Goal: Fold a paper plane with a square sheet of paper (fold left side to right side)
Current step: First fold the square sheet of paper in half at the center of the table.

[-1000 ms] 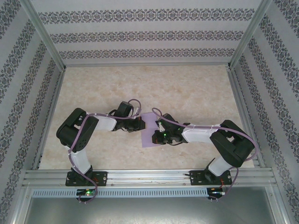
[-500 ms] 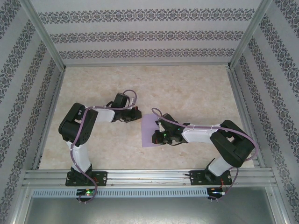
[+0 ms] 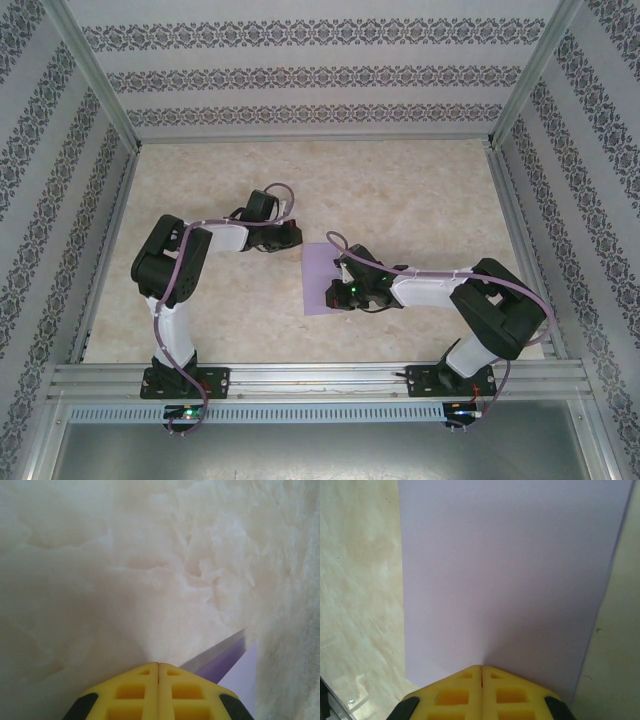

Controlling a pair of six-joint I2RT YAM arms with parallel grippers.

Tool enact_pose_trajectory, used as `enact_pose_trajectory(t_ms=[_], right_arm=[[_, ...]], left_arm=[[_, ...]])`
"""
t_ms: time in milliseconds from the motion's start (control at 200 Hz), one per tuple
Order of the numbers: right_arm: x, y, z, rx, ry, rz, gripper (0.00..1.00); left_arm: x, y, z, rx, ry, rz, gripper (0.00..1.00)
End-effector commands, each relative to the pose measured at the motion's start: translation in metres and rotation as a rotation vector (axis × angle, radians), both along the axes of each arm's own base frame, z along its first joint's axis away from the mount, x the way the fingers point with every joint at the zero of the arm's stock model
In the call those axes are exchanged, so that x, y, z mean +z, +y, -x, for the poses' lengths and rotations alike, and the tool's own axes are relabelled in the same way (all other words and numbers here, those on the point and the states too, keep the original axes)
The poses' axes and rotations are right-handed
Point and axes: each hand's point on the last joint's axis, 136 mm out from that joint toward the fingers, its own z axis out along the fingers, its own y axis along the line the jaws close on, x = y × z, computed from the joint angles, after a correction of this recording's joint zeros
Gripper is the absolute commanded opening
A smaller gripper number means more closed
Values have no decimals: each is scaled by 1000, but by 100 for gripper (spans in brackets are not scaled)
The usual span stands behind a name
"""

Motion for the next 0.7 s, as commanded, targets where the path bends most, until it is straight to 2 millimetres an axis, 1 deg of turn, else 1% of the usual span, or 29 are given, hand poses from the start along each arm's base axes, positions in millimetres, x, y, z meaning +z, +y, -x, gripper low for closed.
enact_pose_trajectory(t_ms=[0,70,105,165,260,340,435,560,700], right_arm=[[-31,-33,26,-23,102,149,0],[-31,-33,26,-23,101,150,0],[-31,-33,26,-24,102,155,0],[-32,-35,26,-26,102,161,0],[-33,-36,27,-26,105,169,0],[-35,-36,27,-27,109,173,0],[-34,-38,28,-33,123,182,0],[-36,-44,32,-46,122,190,0],[-41,-46,37,-38,140,201,0]], left_arm=[[30,8,-3,-1,-65,-15,4],[41,6,6,-9,-84,14,4],[42,5,14,-15,-82,23,4],[45,-2,27,-45,-84,44,4],[43,-17,49,-95,-66,87,4],[34,-27,63,-116,-37,107,4],[23,-31,68,-110,-7,96,4],[15,-29,65,-91,-10,76,4],[4,-27,59,-78,-1,42,4]])
